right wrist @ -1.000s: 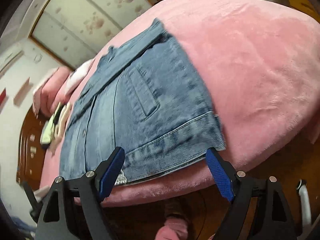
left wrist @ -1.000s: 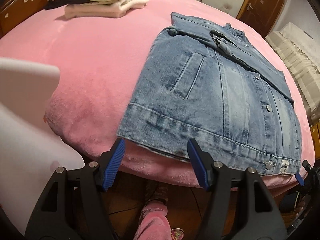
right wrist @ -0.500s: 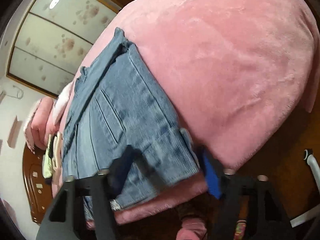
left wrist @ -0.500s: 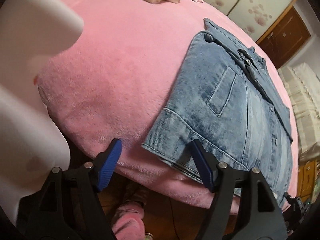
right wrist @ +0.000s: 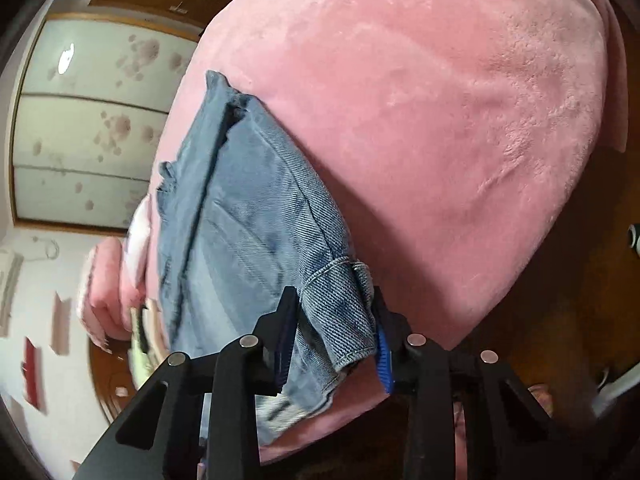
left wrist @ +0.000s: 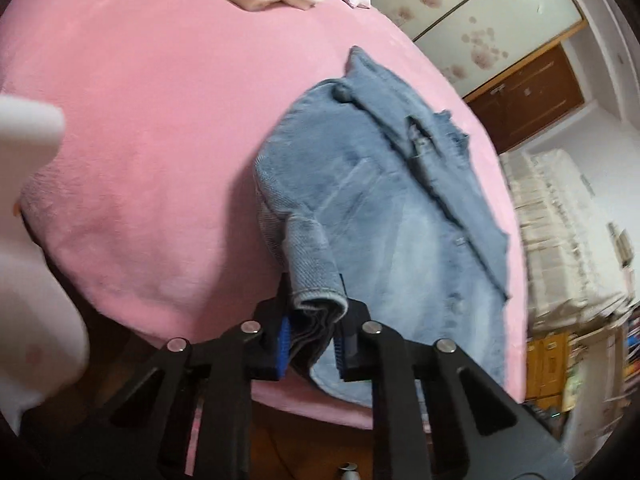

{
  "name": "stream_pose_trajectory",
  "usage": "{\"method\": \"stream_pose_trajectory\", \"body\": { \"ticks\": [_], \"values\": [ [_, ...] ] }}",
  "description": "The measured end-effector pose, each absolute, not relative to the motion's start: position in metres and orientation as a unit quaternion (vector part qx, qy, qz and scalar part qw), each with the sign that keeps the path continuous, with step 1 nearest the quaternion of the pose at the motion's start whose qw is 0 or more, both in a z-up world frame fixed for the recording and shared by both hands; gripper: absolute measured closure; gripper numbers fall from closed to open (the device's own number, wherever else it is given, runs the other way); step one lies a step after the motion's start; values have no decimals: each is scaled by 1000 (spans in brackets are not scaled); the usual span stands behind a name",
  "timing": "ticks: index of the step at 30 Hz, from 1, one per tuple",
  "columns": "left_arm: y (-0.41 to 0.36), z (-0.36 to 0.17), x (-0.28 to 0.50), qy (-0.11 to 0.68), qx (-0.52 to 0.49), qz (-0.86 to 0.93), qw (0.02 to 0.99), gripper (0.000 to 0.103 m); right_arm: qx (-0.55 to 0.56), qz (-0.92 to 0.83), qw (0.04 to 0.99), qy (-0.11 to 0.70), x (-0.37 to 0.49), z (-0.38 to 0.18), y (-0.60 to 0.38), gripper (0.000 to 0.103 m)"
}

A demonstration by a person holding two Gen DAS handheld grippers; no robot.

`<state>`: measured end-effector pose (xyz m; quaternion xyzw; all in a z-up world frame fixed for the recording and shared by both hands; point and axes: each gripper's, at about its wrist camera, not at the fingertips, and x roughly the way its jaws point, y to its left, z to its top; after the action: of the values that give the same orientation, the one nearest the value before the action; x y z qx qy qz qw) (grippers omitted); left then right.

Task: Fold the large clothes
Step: 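Grasp the jacket hem with both tools and lift it off the bed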

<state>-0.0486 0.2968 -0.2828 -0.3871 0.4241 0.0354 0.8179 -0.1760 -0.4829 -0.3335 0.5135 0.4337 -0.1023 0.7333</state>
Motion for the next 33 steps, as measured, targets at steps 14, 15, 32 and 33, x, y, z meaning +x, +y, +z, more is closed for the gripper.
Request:
{"method": "stream_pose_trajectory", "body": {
  "ticks": [14,15,32,33],
  "values": [
    [266,-178,60,390,-507,-137,756,94,611,-4,686,395,-57,-237,-427,75],
    [268,-170,73,382,-511,-145,757,94,610,7,693,386,-43,-227,-422,75],
    [311,-68,277,239,-478,-35,844,94,643,64,718,258,208,-152,-472,76],
    [312,-70,290,242,-477,-20,845,94,641,61,719,262,221,-154,-473,76]
  ]
}}
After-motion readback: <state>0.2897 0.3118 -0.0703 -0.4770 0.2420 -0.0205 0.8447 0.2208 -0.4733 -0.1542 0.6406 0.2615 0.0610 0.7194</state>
